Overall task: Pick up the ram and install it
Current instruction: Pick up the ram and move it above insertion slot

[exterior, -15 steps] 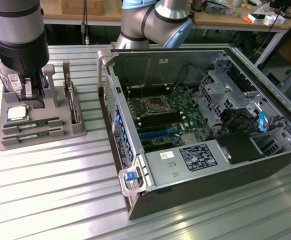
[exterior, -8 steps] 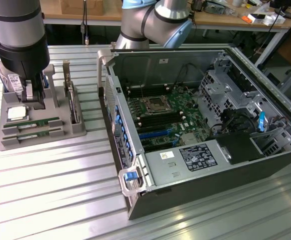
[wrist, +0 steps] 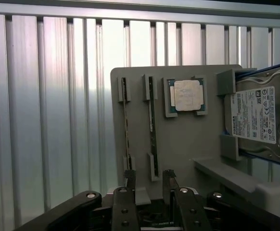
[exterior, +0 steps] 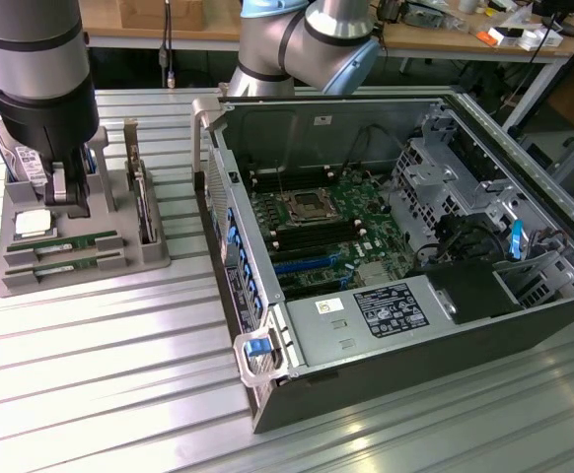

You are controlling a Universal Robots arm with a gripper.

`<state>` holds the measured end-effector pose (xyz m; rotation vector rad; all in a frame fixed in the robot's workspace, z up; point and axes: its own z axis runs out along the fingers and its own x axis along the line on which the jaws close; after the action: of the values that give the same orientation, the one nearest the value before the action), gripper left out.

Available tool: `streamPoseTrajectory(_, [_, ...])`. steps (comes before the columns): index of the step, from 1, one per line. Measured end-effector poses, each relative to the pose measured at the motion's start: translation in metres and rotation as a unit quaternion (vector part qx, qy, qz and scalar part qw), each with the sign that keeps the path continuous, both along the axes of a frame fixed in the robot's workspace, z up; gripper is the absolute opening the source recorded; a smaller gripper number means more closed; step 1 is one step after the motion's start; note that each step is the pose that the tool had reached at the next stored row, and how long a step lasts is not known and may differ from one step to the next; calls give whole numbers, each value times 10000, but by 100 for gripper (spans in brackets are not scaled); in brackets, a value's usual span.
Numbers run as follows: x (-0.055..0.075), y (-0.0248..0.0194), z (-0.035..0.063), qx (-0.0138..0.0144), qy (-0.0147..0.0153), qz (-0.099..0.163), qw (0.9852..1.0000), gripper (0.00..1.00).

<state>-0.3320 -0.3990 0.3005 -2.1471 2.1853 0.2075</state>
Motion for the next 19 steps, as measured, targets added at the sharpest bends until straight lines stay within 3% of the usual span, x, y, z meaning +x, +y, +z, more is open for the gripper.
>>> streamPoseTrajectory(13, [-22, -1, -90, 55, -1, 0, 10000, 36])
streamPoseTrajectory(15, [-26, -1, -101, 51, 1, 0, 10000, 36])
streamPoseTrajectory(16, [-27, -1, -105, 6, 0, 1, 10000, 36])
streamPoseTrajectory(17, [-26, -1, -108, -77, 0, 4, 10000, 36])
streamPoseTrajectory(19, [-27, -2, -115, -271, 0, 8, 9996, 36])
